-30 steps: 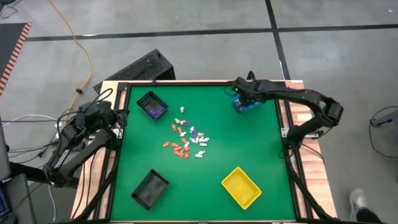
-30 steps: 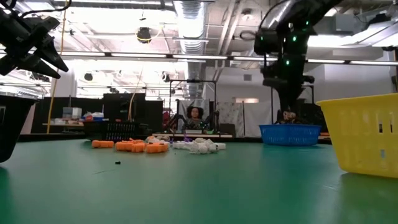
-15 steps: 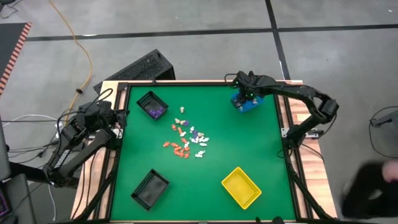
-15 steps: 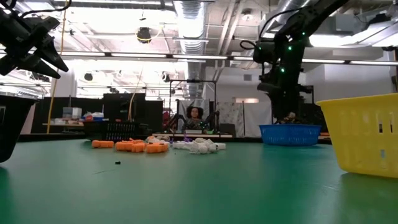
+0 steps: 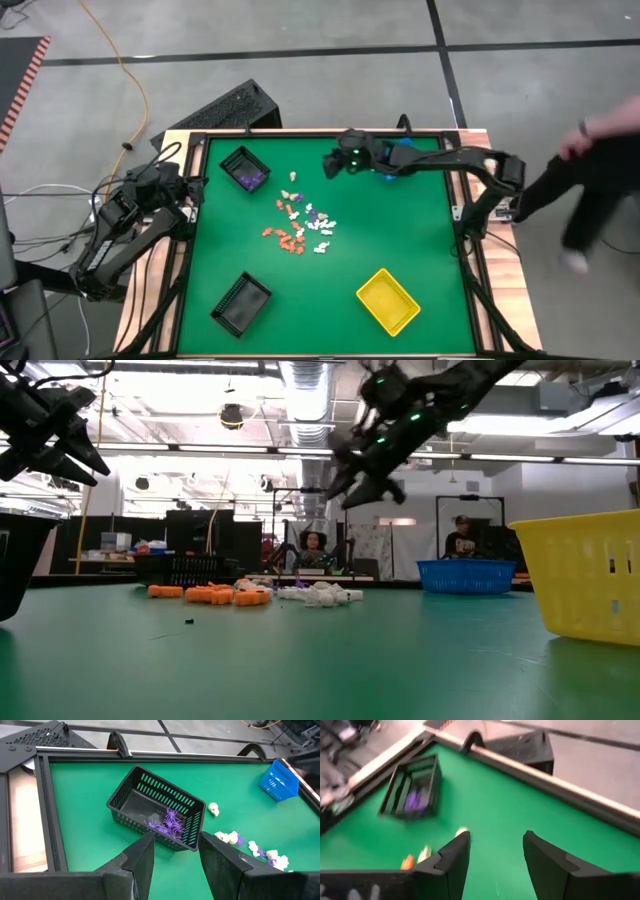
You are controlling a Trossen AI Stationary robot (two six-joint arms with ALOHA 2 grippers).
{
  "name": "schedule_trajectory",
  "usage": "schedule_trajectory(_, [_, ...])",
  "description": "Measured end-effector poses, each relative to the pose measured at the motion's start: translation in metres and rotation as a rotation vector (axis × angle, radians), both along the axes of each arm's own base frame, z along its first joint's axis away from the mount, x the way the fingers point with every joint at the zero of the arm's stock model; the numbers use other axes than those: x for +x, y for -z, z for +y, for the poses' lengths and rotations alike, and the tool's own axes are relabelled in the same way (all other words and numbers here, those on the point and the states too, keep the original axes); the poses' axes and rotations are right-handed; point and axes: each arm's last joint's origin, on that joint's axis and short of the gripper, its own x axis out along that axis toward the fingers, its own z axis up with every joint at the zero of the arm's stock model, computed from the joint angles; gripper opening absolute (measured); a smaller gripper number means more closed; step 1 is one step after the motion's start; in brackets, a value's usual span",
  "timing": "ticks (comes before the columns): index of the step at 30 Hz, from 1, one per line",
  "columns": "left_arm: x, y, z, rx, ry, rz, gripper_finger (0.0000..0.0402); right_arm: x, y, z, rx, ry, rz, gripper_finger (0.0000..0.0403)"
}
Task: Sort Halloween decoration
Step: Put the skull toy into the blue basket
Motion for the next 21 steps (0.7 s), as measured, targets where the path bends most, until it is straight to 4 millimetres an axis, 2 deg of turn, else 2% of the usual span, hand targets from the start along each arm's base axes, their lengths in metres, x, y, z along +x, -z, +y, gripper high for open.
schedule_trajectory(7, [0.000,0.000,0.000,0.000,0.004,-0.001,0.0143,0.066,0.026,-0.001,-0.002,-0.068,0.043,0.0196])
schedule_trajectory(11, [0.000,0.000,0.000,0.001,0.009,-0.002,0.0143,0.097,0.033,-0.004,-0.027,-0.094,0.040,0.0195])
schedule_trajectory(21, [0.000,-0.001,0.000,0.006,0.012,-0.004,0.0143,0.140,0.067,-0.011,-0.042,-0.106,0.091,0.0195])
